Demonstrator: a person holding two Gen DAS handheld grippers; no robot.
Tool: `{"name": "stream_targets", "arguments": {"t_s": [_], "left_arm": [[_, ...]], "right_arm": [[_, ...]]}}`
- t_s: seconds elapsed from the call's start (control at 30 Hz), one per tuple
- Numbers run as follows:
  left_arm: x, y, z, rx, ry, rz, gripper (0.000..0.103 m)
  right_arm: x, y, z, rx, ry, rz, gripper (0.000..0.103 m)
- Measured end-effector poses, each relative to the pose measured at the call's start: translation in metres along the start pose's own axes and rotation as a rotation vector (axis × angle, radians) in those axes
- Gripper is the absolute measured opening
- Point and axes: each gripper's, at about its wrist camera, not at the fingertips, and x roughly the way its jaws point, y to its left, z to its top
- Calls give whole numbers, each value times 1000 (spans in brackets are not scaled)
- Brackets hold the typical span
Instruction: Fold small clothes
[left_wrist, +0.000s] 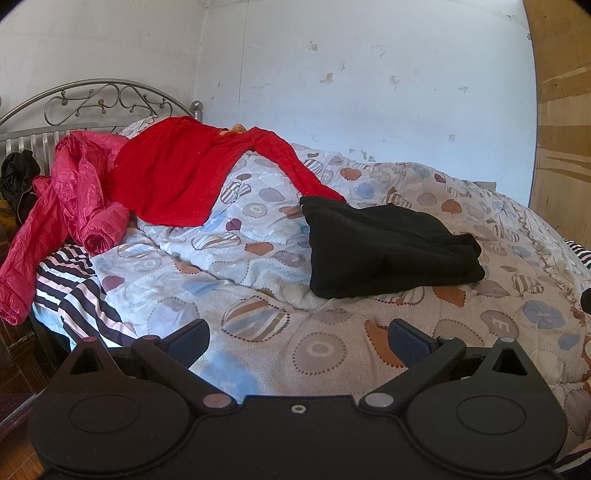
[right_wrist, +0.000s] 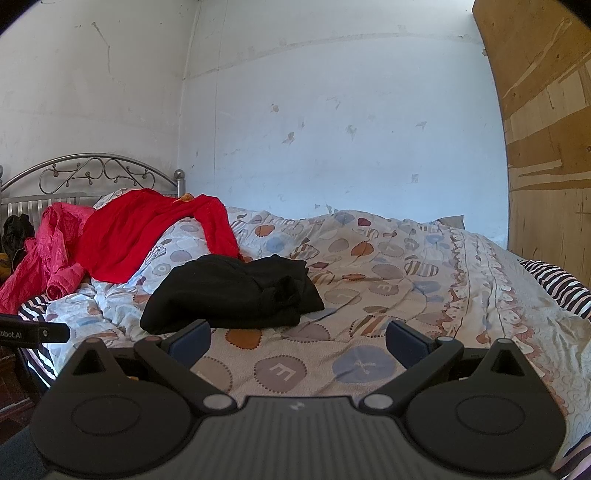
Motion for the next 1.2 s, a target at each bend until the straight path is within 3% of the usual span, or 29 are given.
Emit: {"name": "stream_targets", "arguments": {"t_s": [0.8, 1.2], "left_arm": [[-1, 1, -2, -14, 0, -9, 102], [-2, -1, -5, -5, 15, 46, 102]], "right_arm": [[0, 1, -1, 1, 6, 0, 103], [-1, 0, -2, 16, 5, 1, 103]]}}
